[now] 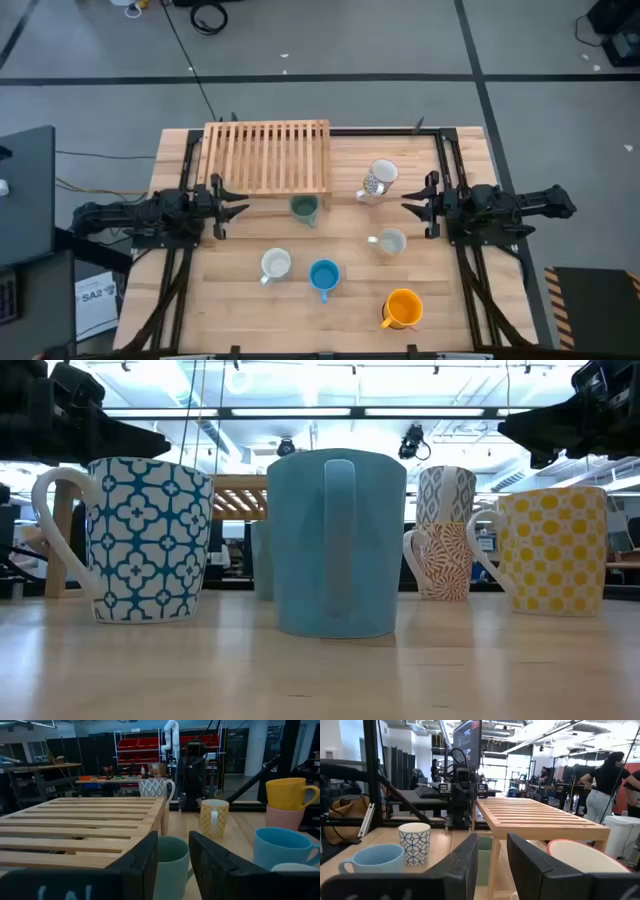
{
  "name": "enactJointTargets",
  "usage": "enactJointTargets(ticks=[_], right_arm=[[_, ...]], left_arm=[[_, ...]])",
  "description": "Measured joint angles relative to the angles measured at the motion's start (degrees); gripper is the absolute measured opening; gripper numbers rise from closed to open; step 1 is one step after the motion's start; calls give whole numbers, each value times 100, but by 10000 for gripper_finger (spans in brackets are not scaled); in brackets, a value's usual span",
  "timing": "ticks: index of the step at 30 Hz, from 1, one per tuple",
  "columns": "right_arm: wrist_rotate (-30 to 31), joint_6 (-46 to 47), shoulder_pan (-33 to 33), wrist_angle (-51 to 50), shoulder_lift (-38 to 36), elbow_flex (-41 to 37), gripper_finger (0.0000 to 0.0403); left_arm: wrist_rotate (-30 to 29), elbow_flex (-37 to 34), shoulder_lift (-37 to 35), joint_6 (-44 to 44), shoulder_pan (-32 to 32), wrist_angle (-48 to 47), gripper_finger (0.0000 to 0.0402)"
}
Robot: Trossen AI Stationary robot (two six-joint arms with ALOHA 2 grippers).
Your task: Place coffee mugs
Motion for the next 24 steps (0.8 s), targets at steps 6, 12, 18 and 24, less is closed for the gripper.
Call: enactJointTargets(ticks=[6, 12, 18, 24], right_arm=[[0, 0, 0, 0, -1, -1, 110], [0, 0, 0, 0, -2, -2, 110], [0, 0, 0, 2, -1, 0, 110], [0, -1, 0, 2, 0, 0, 110]], left_arm=[[0, -2, 0, 0, 0, 0, 117], [-2, 0, 0, 0, 0, 0, 117], [-10, 0, 32, 4, 0, 39, 117], [-13, -1, 33, 2, 2, 46, 117]])
